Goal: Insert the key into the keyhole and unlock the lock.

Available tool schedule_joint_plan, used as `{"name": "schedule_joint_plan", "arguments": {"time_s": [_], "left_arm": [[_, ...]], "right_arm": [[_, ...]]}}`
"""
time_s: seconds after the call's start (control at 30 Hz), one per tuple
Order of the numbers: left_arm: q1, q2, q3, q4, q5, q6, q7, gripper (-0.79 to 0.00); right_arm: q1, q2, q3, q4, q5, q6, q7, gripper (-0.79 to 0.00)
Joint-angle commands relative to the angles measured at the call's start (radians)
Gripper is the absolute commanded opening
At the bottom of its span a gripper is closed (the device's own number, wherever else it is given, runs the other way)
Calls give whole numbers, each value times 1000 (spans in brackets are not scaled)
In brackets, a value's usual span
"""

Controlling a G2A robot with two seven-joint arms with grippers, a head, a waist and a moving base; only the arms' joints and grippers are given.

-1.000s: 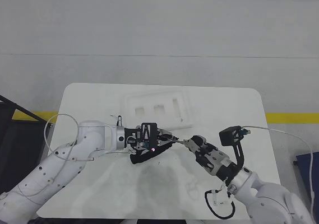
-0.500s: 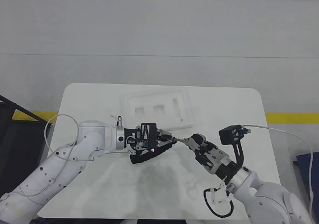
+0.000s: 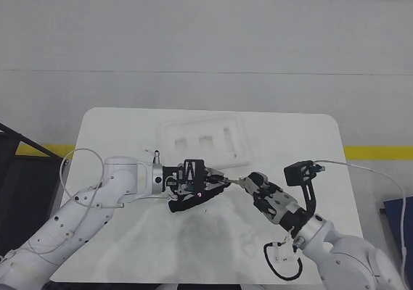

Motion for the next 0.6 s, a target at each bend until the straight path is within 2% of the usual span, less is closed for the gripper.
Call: {"name": "schedule_joint_plan", "arguments": {"time_s": [0.0,0.57], "left_arm": [[2,-2,-3,1,2,-2,-1,-785],[18,-14,-31,-12,39,0,-21,-785]], "right_arm": [[2,0,2,0,1,1,5,-785],[39,-8,-39,14,-40,38,36,-785]]}}
